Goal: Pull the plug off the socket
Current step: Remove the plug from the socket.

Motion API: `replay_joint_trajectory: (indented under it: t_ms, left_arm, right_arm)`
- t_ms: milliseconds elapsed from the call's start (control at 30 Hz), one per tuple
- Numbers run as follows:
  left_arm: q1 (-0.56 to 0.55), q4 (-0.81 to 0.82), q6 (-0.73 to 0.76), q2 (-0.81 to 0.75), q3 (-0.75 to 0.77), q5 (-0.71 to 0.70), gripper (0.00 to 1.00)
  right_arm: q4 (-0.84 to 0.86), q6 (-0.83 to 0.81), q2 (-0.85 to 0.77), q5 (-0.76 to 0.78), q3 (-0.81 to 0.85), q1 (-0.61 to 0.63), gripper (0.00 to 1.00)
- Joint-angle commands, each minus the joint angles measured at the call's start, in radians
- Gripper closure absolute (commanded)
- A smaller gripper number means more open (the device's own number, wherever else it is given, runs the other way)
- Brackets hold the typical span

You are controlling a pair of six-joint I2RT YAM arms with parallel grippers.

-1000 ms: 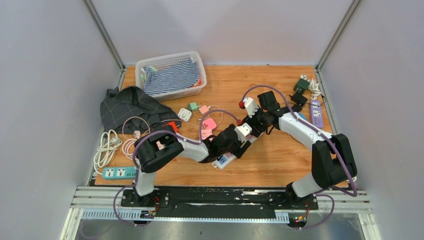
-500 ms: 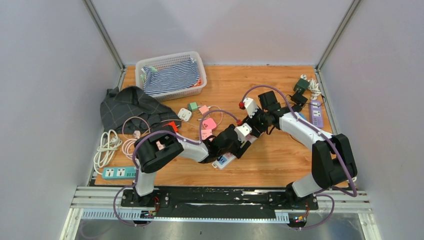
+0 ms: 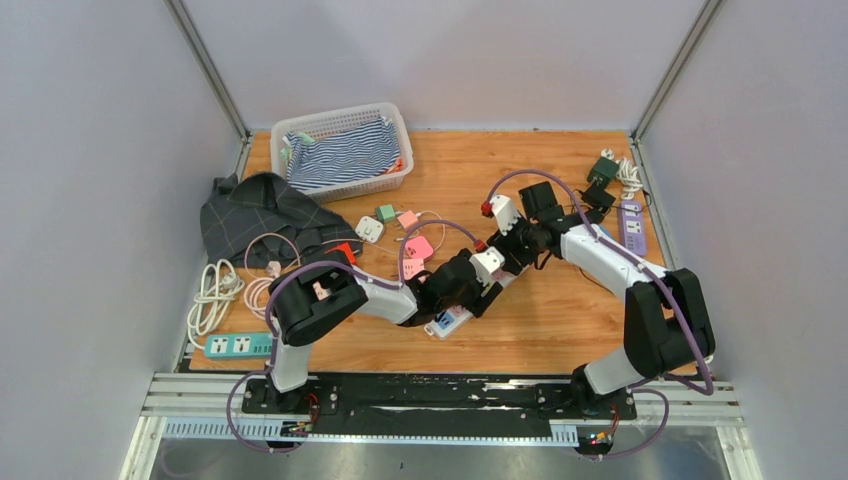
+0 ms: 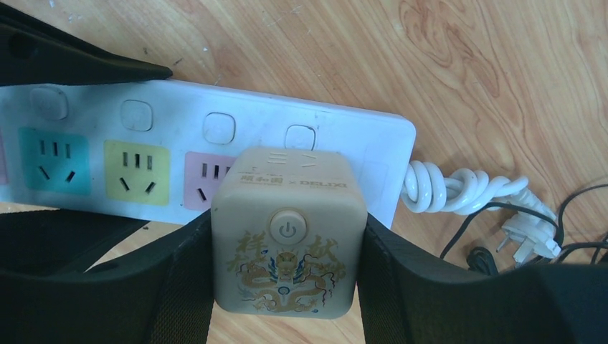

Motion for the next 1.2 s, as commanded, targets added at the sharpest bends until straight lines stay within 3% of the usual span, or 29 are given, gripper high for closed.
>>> replay_joint_trajectory:
  t_ms: [0,67,167,333,433,500,700,800,900,1033,1167]
  left_arm:
    - [-0.002,-0.03,0.041,0.035,-0.003,0.032,1.0]
    - [-0.001,-0.029,0.042,0.035,-0.003,0.033,1.0]
    - [-0.002,-0.029,0.042,0.034,-0.003,0.035,1.0]
    - [-0.002,-0.029,0.042,0.035,-0.003,0.037,1.0]
    - [-0.002,-0.029,0.042,0.035,-0.003,0.037,1.0]
    - [-0.001,-0.028,0.042,0.034,-0.002,0.04,1.0]
    - [-0.003,-0.029,0.043,0.035,-0.003,0.044,1.0]
    - [-0.001,-0.029,0.043,0.035,-0.003,0.047,1.0]
    - [-0.002,-0.028,0.043,0.035,-0.004,0.047,1.0]
    - [-0.002,-0.029,0.043,0.035,-0.002,0.047,1.0]
    - [-0.001,-0.029,0.043,0.035,-0.002,0.047,1.0]
  right_arm:
    - [-0.133,-0.112,-0.029,-0.301,0.008,0.021,1.0]
    - [-0.181,-0.153,-0.028,-0.398,0.022,0.057,1.0]
    - [-0.182,-0.155,-0.041,-0.411,0.026,0.079,1.0]
    - [-0.044,-0.028,-0.021,0.04,0.008,0.029,1.0]
    - [-0.036,-0.001,-0.026,0.085,0.007,-0.044,1.0]
    - [-0.037,-0.007,-0.052,0.048,-0.001,-0.057,1.0]
    - [-0.168,-0.14,-0.078,-0.379,0.012,-0.017,1.0]
    - [-0.201,-0.175,-0.075,-0.476,0.024,0.027,1.0]
    - [-0.161,-0.122,-0.051,-0.336,0.029,0.043,1.0]
    - [-0.04,-0.012,-0.024,0.072,0.011,0.001,1.0]
    - [-0.01,-0.004,-0.063,0.137,-0.011,-0.055,1.0]
